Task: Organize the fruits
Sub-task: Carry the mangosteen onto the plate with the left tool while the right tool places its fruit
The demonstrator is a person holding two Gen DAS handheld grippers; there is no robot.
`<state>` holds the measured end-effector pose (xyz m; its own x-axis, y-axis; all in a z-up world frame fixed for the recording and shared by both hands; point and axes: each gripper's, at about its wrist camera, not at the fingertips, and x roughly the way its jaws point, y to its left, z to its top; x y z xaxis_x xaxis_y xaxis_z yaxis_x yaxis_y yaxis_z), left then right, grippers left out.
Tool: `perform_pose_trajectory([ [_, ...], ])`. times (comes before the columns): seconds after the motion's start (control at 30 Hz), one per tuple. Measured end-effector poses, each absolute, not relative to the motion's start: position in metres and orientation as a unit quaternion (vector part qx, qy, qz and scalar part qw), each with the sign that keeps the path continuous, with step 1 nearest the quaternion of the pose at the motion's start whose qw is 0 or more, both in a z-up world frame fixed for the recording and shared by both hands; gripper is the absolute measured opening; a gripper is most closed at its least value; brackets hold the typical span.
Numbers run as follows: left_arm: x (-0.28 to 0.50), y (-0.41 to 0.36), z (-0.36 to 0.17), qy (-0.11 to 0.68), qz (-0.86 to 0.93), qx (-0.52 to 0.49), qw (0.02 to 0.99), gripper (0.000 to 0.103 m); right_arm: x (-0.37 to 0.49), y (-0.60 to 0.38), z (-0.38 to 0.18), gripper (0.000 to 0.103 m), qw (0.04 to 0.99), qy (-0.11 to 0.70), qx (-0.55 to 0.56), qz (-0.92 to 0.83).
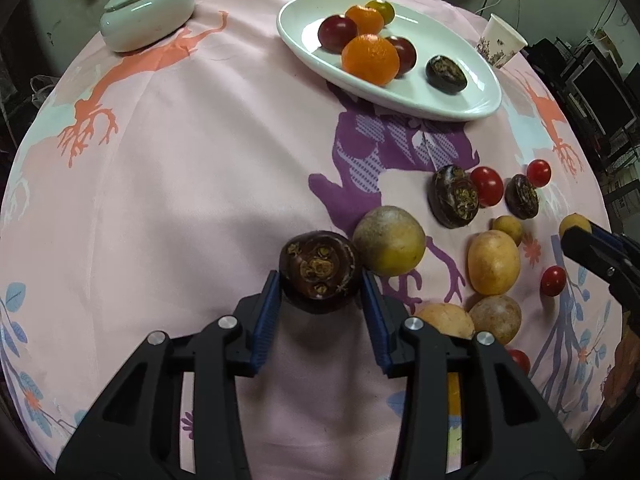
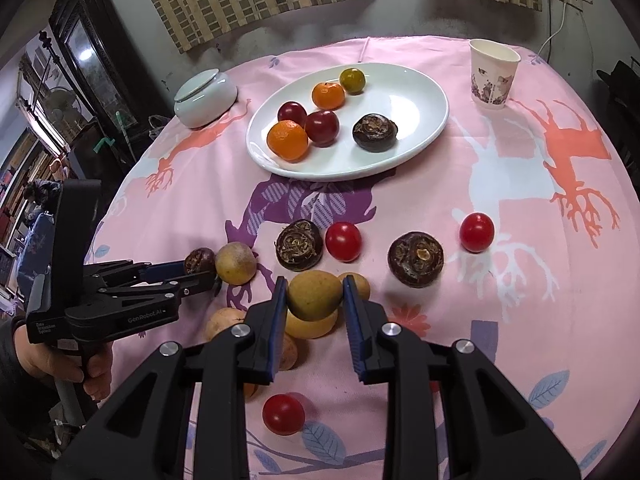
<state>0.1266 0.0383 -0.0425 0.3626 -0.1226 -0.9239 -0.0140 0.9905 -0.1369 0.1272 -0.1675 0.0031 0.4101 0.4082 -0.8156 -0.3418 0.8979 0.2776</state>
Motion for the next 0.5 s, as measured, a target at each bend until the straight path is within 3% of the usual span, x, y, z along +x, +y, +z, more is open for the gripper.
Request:
perform_pose_trajectory([
  [0.3,0.153,0.033,0.018,0.500,-0.055,-0.061,0.862,0.041,0.154,-0.162,0.023,0.028,0.878,0.436,0.032,0.193],
  [0.5,0.206,0.021,0.013,0.493,-0.057,-0.066,0.866,0.041,0.197,-0.141,0.006,0.028,0.878,0.442,0.042,0.179],
])
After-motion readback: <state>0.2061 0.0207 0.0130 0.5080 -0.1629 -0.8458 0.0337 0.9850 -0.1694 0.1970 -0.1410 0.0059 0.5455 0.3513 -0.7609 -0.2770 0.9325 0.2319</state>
